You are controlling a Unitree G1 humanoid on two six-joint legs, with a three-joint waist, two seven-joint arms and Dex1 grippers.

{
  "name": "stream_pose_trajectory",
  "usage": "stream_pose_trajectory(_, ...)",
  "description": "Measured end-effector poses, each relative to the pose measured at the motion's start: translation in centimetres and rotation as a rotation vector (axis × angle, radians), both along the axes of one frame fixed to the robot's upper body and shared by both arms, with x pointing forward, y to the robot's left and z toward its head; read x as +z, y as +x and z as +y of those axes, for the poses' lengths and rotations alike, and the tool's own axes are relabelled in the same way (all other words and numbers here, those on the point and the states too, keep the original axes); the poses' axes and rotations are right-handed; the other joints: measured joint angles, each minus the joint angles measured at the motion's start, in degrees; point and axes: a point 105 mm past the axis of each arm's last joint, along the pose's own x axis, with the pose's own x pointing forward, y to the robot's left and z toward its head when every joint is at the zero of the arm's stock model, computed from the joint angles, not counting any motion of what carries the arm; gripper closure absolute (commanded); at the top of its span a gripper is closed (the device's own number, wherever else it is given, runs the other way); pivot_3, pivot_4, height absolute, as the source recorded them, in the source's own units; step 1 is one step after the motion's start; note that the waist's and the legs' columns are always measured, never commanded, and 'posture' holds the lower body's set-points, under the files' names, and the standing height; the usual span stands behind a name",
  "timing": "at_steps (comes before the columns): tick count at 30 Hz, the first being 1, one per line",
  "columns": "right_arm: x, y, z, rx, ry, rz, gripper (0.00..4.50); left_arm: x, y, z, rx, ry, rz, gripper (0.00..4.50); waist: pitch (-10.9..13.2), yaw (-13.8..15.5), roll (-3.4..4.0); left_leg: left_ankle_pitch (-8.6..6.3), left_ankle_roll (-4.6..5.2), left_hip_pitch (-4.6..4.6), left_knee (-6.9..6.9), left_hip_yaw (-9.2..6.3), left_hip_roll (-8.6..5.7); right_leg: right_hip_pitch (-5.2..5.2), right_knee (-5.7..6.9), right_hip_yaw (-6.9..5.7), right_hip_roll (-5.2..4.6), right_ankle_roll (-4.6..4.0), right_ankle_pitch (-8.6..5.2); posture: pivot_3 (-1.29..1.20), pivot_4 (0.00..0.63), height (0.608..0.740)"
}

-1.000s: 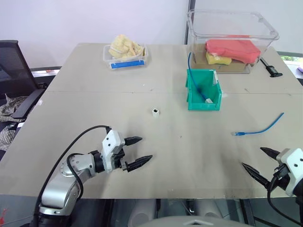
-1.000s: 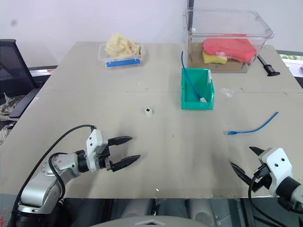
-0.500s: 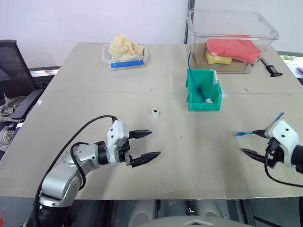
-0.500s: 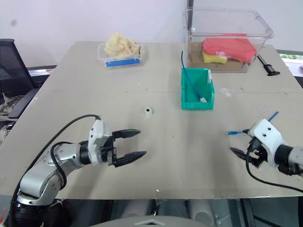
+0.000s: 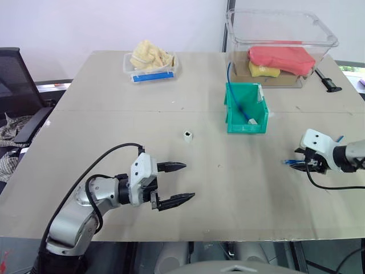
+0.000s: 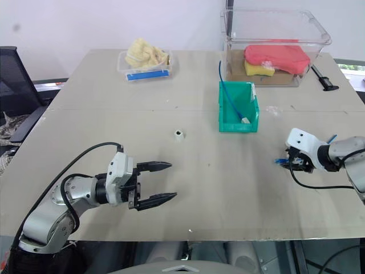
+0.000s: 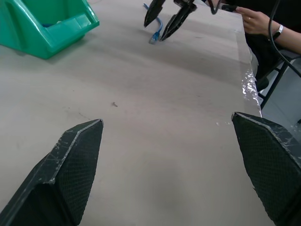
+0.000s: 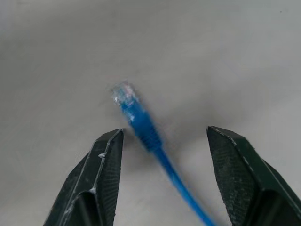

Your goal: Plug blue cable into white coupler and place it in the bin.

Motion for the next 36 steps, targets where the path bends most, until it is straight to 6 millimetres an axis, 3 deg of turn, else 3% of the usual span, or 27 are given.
stream_pose_trajectory(3,-0.2,0.0,0.3,0.042,0.01,0.034,4.4,0.0,0.0,-0.1,0.009,-0.001,-0.004,0.0,0.0,0.0,0.0,0.0,0.0,0.0,0.0,-0.01,0.01,0.01,-0.02,0.0,-0.02,0.02,0.02,0.0,0.15,0.739)
stream_pose_trajectory(8,-0.2,-0.1,1.4,0.093,0.04,0.06,4.4,0.0,0.2,-0.1,0.04,-0.008,-0.005,0.0,0.0,-0.1,0.01,0.0,0.01,0.03,0.0,-0.01,0.04,0.01,0.0,0.01,0.0,0.02,0.03,0.0,0.15,0.739)
stream_pose_trajectory(11,-0.2,-0.3,5.0,0.195,0.101,0.073,4.4,0.1,0.6,-0.2,0.059,-0.013,-0.012,0.0,0.0,-0.4,0.03,-0.01,0.0,0.05,0.0,0.0,0.12,0.0,0.03,0.02,0.06,0.02,0.05,0.0,0.15,0.739)
stream_pose_trajectory(16,-0.7,0.2,14.0,0.443,0.126,0.023,4.4,-1.0,1.5,-1.0,0.05,0.083,-0.014,0.0,0.0,-0.1,0.09,0.0,-0.01,0.05,0.0,-0.04,-0.05,-0.02,0.09,-0.02,0.05,0.01,0.05,0.0,0.15,0.739)
stream_pose_trajectory(19,-0.7,1.1,15.6,0.522,0.085,-0.035,3.44,-1.6,2.4,-1.3,0.041,0.131,-0.009,0.0,-0.1,0.0,-0.06,0.0,-0.02,0.06,0.0,-0.1,-0.1,0.02,0.07,-0.07,0.03,0.01,0.05,0.0,0.15,0.739)
stream_pose_trajectory(23,-0.7,1.5,14.9,0.54,0.111,-0.09,1.68,-2.1,3.6,-1.9,0.031,0.163,-0.015,0.0,-0.1,0.2,-0.1,0.02,-0.05,0.04,0.0,-0.14,-0.11,0.02,0.07,-0.1,-0.03,0.01,0.05,0.0,0.15,0.739)
stream_pose_trajectory(25,-0.7,0.8,14.0,0.501,0.194,-0.11,0.75,-2.2,4.4,-2.8,0.023,0.164,-0.025,0.0,-0.1,0.8,-0.1,0.02,-0.07,-0.06,-0.01,-0.24,-0.12,0.01,0.05,-0.2,-0.06,0.01,0.05,0.0,0.15,0.739)
stream_pose_trajectory(30,0.2,-3.4,12.2,0.4,0.401,-0.078,0.75,-2.2,5.4,-4.2,0.0,0.159,-0.027,0.0,0.0,1.5,0.12,0.03,-0.08,-0.28,-0.02,-0.29,-0.15,-0.2,0.05,-0.22,-0.14,0.03,0.05,0.0,0.15,0.739)
stream_pose_trajectory(34,2.3,-9.1,10.0,0.218,0.536,-0.249,0.75,-2.2,7.0,-6.8,-0.037,0.165,-0.025,0.0,0.0,2.7,0.12,-0.03,0.02,-0.24,-0.02,-0.35,-0.27,-0.01,0.01,-0.41,-0.03,0.04,0.04,0.0,0.15,0.739)
stream_pose_trajectory(36,2.6,-10.1,9.9,0.168,0.552,-0.284,0.75,-2.4,7.5,-7.2,-0.035,0.178,-0.017,0.0,0.0,1.7,0.11,-0.03,0.03,-0.06,-0.01,-0.22,-0.27,0.01,0.1,-0.15,-0.03,0.05,0.04,0.0,0.15,0.739)
